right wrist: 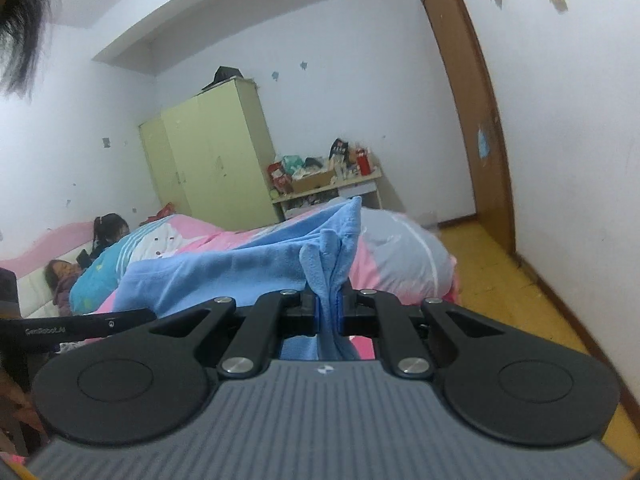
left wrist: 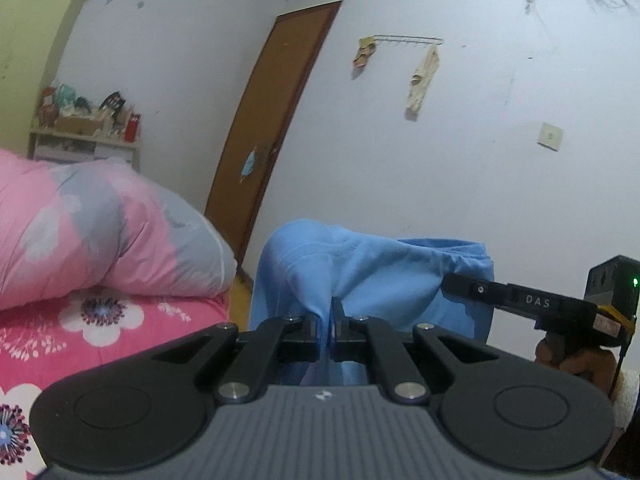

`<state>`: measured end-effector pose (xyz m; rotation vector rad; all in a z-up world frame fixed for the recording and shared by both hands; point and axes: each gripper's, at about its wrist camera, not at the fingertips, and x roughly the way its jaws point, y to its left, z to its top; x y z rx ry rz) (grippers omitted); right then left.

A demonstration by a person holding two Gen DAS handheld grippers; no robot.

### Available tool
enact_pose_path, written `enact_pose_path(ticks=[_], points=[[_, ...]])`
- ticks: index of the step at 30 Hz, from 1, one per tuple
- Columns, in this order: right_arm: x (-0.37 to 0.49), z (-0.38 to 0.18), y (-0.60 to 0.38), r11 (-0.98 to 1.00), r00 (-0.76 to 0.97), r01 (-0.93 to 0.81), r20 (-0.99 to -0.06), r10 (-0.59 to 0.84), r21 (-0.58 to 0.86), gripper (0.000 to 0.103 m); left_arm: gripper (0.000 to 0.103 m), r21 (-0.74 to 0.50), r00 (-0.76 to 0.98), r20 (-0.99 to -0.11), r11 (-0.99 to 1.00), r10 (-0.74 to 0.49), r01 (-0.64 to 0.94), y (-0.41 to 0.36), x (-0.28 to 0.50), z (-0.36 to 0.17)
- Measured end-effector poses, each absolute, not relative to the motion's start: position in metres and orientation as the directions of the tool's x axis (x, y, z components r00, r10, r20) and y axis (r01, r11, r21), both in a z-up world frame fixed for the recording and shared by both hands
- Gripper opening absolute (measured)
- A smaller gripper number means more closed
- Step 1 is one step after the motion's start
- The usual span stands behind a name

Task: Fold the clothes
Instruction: 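Lift the pinched shirt end up off the bed with both grippers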

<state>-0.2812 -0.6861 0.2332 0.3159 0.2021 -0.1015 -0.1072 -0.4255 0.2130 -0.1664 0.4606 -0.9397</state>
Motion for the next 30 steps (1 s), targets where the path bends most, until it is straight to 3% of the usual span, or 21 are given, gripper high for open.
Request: enact_pose_path(ticks=[15,30], points=[[-0.154,0.113,-0.76,0.928,0.933,0.056,-0.351,0.083,0.369,0.006,0.004,-0.33,0.549,-0.473,0.717,-0.689,0.614,-0.487,0.011,0.121],[-0.129,0.086,-0.779,0.879,0.917,0.025,-0.361,0.169,0.475,0.006,0.004,-0.415,0.542,-0.454,0.706,-0.707,0.574,-0.485,0.008,0.114]])
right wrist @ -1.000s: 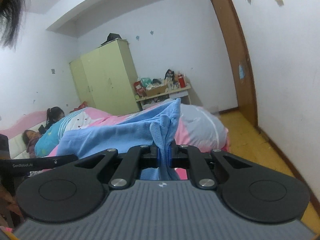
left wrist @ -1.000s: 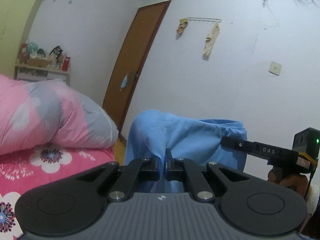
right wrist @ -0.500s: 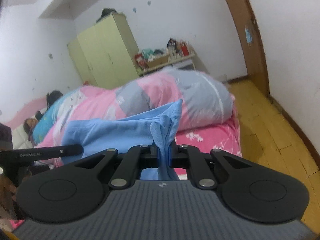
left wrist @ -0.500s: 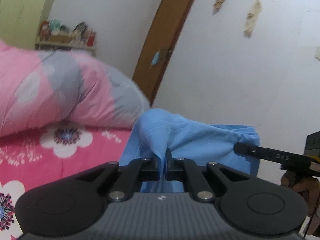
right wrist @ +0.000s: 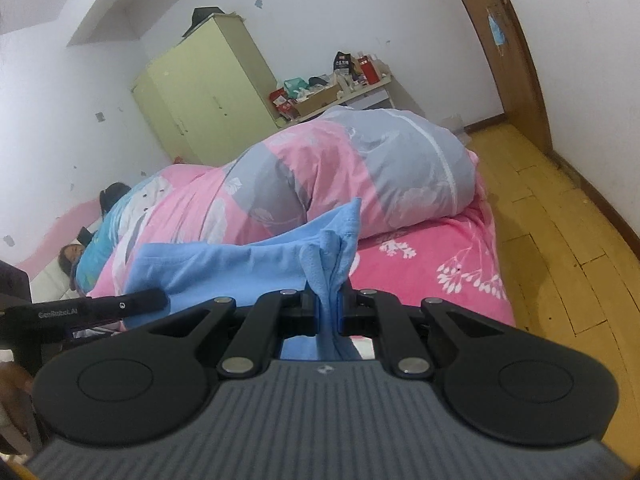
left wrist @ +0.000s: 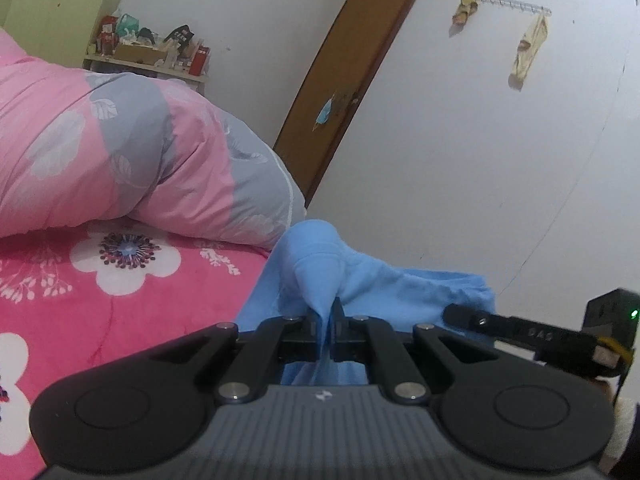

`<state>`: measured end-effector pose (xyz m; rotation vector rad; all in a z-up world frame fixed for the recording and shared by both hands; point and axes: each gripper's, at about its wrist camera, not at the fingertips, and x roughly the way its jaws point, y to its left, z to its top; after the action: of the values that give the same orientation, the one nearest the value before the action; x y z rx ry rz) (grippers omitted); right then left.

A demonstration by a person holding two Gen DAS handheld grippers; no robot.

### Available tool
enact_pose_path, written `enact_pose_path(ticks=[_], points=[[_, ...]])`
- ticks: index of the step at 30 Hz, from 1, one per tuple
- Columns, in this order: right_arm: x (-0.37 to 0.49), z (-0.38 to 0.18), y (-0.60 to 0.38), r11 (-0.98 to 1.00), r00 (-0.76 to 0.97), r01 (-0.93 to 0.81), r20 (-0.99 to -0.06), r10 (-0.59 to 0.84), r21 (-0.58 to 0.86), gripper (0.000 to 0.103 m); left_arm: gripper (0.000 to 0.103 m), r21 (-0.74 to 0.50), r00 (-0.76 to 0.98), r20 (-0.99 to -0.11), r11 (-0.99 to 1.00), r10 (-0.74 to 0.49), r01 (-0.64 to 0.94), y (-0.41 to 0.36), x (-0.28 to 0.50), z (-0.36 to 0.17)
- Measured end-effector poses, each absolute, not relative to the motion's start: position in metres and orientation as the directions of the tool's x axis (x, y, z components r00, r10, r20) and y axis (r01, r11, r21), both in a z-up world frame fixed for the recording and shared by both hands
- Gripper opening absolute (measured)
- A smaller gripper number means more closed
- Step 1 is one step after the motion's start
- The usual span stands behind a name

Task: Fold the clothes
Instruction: 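Lift the pinched shirt end up off the bed with both grippers, then swing the held light-blue shirt over and lower it toward the bed with both grippers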

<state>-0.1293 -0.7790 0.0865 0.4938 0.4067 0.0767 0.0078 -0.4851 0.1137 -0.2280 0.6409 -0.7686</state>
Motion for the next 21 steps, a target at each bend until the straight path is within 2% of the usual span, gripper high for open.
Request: enact_pose_path(ticks=[12,21], points=[[-0.131,0.079,-0.786,0.789,0.921,-0.024,-0.293,0.257,0.614,0.006,0.004,-0.476,0.559,-0.381,0.674,-0.737,0.564,-0.472,-0.021,0.136],[-0.154,0.078,-0.793,0.63,0.909,-0.119,-0.17,0.38,0.768,0.007,0.004,-0.461,0.492,-0.266,0.558,-0.829,0.69,-0.482,-0.078,0.171]])
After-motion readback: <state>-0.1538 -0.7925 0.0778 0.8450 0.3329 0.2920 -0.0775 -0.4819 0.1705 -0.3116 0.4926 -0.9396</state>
